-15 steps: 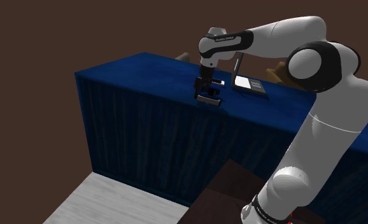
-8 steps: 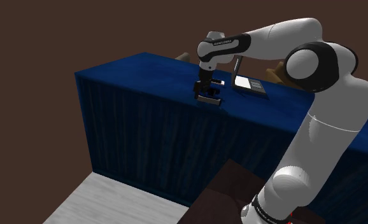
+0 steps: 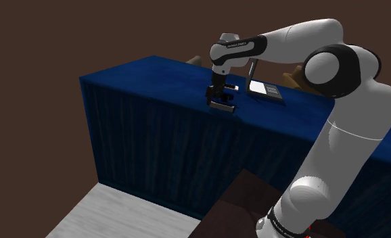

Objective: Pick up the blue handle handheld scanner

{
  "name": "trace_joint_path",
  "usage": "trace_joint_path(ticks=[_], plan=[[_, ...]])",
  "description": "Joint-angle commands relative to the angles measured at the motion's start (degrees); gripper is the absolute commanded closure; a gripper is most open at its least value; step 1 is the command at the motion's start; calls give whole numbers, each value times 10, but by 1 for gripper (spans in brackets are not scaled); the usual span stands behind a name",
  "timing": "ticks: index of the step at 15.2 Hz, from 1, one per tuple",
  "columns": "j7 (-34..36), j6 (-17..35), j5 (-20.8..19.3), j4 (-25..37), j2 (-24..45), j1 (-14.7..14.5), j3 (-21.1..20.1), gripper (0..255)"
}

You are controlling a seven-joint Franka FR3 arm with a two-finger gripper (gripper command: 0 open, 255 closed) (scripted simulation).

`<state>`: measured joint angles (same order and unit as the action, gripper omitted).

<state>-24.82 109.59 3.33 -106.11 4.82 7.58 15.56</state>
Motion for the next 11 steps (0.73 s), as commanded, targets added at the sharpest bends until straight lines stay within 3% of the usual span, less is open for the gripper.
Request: trace_joint_path(ticks=[1, 11], plan=[[1, -11, -1, 8, -3, 0, 0, 255], [5, -86, -4, 77, -9, 0, 1, 255]])
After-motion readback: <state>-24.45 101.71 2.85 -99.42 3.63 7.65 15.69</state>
